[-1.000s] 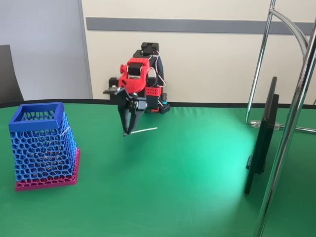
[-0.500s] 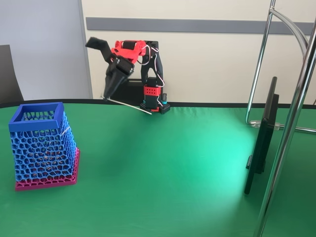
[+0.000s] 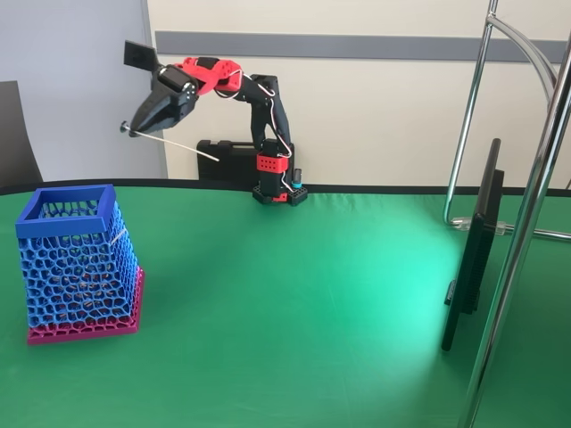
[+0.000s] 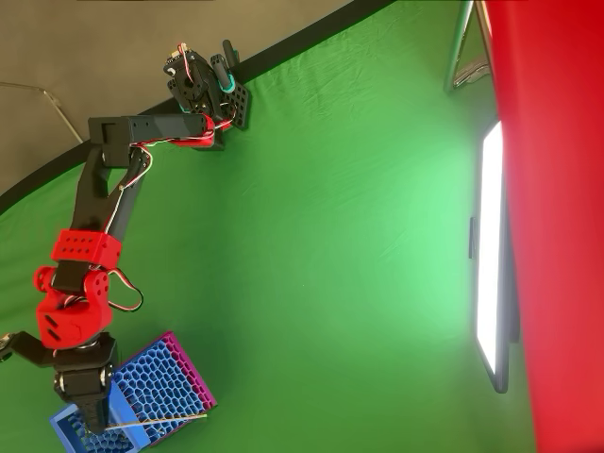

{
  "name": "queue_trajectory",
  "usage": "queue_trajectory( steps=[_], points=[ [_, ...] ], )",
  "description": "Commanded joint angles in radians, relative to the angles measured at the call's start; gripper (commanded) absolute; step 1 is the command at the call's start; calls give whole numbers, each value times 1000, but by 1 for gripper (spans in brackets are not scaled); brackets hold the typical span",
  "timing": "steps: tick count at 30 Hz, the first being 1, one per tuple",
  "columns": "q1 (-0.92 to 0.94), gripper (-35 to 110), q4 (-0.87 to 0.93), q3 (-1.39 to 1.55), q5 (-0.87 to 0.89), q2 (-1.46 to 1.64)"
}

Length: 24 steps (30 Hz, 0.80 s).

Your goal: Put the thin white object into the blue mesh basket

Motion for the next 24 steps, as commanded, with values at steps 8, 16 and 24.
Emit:
queue_trajectory(
  steps=[8, 16, 24],
  points=[
    [101, 4, -8, -135, 44, -86],
    [146, 8, -34, -207, 35, -195],
    [160, 15, -106, -196, 14, -241]
  ],
)
